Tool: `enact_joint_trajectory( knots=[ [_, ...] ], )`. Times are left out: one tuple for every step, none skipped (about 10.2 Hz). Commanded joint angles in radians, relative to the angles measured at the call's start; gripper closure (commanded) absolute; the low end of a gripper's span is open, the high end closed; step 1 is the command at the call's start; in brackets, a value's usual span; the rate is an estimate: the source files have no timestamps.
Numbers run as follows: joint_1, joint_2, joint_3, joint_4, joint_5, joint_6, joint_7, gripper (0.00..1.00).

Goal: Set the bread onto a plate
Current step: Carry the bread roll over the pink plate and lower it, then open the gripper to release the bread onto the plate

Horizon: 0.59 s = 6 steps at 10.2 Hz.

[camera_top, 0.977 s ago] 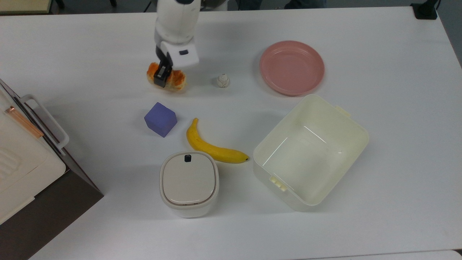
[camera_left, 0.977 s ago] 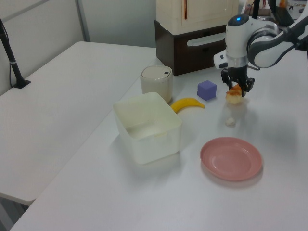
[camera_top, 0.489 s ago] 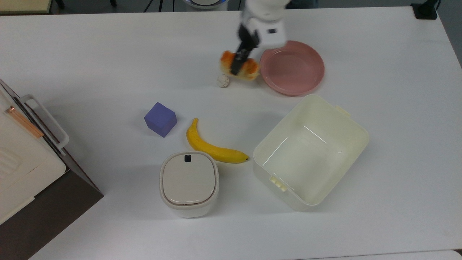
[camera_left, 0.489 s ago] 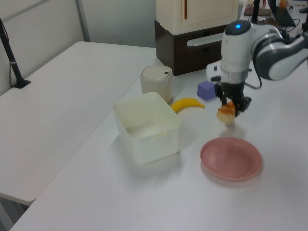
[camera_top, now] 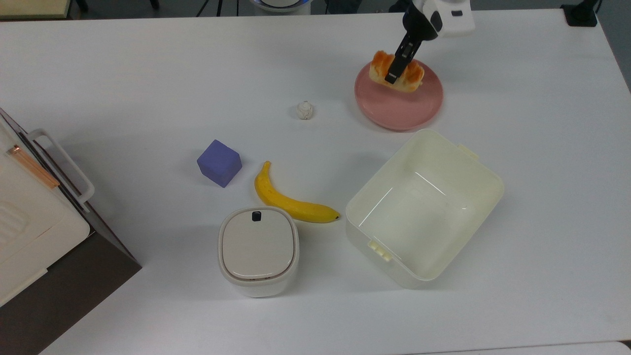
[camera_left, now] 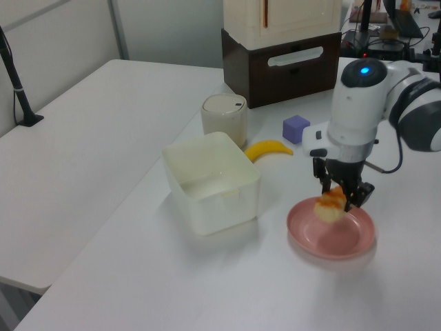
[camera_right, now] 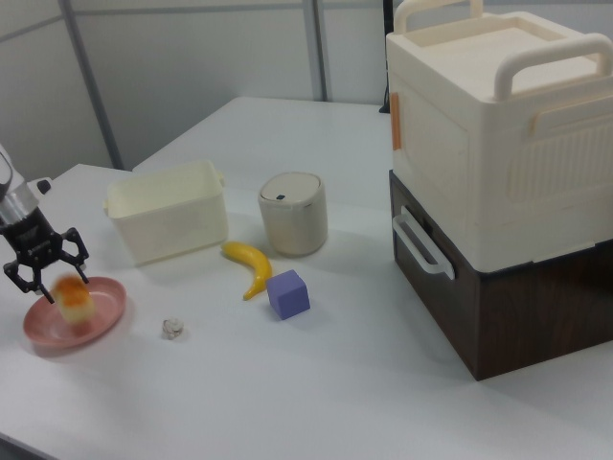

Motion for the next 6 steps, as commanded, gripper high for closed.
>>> enact_joint_trajectory(
  knots=[
    [0.006,0.059,-0.018,0.083,0.032,-0.036,0.065,0.00],
    [0.002,0.035,-0.020,0.100,0.041,-0.071,0.083,0.00],
    [-0.020,-0.006,-0.035,0.157,0.097,-0.164,0.108,0.00],
    [-0.091,-0.027,-0.047,0.245,0.155,-0.273,0.113,0.00],
    [-0.175,-0.025,-0.050,0.362,0.200,-0.398,0.137,0.00],
    [-0.275,-0.022,-0.050,0.440,0.211,-0.485,0.154,0.00]
  ],
)
